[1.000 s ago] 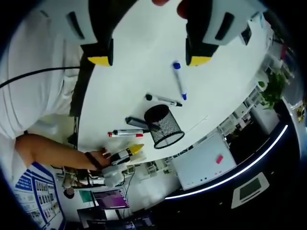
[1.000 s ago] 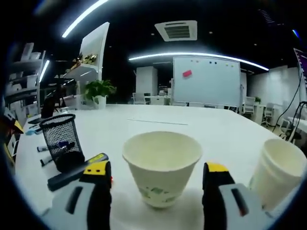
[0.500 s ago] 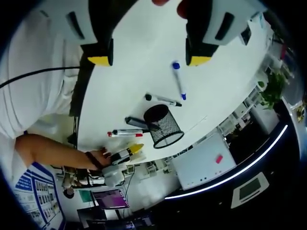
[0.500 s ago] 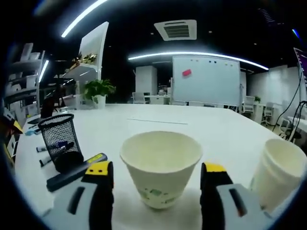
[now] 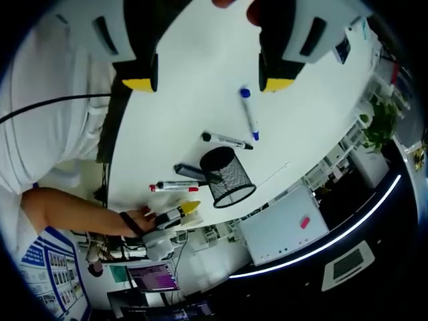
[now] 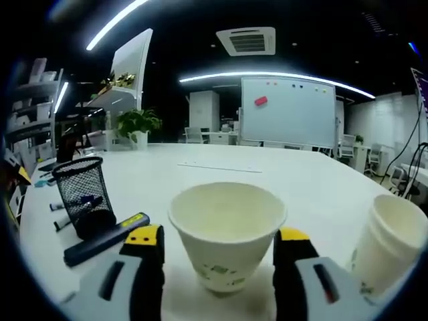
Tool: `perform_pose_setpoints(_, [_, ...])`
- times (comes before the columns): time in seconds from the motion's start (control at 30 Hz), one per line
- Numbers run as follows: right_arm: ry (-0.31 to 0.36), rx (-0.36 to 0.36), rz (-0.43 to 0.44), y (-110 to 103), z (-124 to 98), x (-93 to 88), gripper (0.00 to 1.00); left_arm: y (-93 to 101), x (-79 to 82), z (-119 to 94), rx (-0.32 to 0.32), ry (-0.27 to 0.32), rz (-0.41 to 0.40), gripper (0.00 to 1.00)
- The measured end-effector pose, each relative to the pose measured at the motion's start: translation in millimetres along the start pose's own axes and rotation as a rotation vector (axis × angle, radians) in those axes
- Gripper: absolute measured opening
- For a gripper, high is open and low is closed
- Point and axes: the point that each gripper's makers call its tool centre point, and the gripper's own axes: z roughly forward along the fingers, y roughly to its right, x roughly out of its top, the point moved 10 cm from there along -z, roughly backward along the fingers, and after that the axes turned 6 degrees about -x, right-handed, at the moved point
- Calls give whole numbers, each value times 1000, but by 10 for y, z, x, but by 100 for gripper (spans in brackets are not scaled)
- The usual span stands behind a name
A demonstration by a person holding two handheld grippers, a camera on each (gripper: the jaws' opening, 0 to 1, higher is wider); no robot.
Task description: Place the scattered laser pointers and whiteboard markers into the pen holder and stack the scattered paper cups together
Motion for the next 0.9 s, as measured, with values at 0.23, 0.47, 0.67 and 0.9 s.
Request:
perform_pose_setpoints(0.23, [0,-3,9,-5,-17,-1,58,13,6,12,-5,-2,3,61])
perform_pose_setpoints(0.47, [5,-4,-8,-8,-33,5,57,-5,13,6,-3,0,4,61])
perform_pose_setpoints(0.67, [-6,-5,10,0,-31,-9,50,24,44,2,-8,-1,13,61])
perform_pose_setpoints(0.9, [-3,-1,-4,18,-14,0,50,30,72,1,-7,3,16,61])
